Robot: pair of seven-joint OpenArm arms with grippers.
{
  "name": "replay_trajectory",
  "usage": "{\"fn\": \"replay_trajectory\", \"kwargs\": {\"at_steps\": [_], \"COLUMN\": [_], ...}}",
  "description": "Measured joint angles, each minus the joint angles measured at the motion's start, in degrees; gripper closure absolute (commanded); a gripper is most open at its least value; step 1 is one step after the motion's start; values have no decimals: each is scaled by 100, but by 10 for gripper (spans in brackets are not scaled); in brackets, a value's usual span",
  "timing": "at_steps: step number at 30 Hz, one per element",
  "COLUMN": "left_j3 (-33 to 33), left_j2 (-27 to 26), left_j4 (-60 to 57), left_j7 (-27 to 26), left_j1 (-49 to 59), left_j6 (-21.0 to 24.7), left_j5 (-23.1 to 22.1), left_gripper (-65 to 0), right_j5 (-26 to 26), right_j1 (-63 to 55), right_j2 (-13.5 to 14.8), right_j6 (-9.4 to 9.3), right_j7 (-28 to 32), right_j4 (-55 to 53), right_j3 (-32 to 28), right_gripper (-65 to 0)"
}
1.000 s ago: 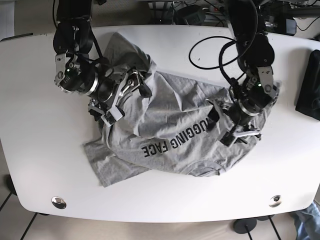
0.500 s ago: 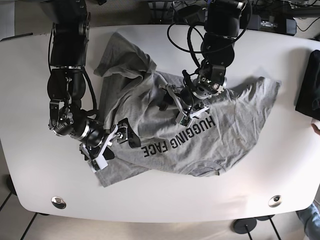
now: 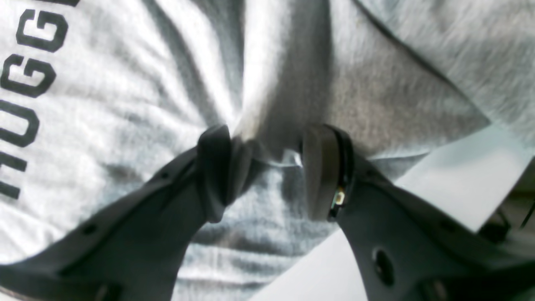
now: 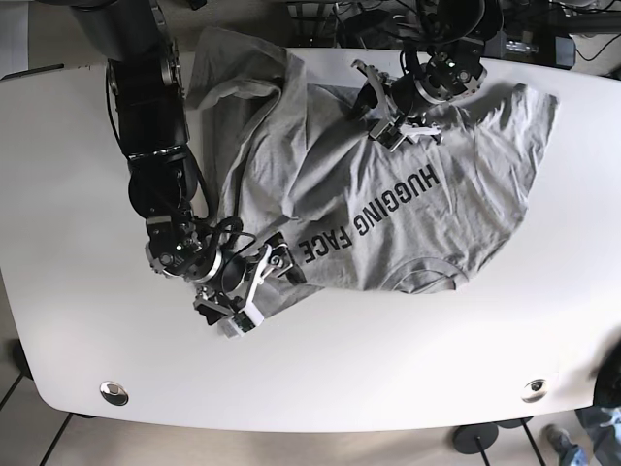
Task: Fold the T-shirt properly
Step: 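Grasp the grey shirt's side edges with both grippers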
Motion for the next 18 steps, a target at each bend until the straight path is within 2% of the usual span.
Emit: {"fn": "replay_trajectory", "kwargs": {"at_steps": [4,6,11,14,18], "left_j3": [0,0,0,-33,-728], "left_j2": [-55,-33,-22,-24,225], "left_j4": [448,708,1134,1163,1147], "left_j7": [243,236,232,223,240], "left_j1": [131,114,116,170,236], "left_j6": [-72,-70,-72,-85,-105], "left_j5": [120,118,116,114,120], "left_gripper": [-251,-251,-251,-251,-251], "right_j5": [15,-15,-13,-13,11], "right_j1": [142,363,977,1268,1268], "right_j2": [-367,-461,-756,-780,-691], "right_j6": [13,0,-24,2,0], "right_j7": [957,1316,2050,2236,2326], "right_j4": [-1134,-1751,-3158,-3825,-3998], "right_j3": [-382,-551,-584,-588,-584], "right_gripper": [-650,-650,-650,-650,-650]}}
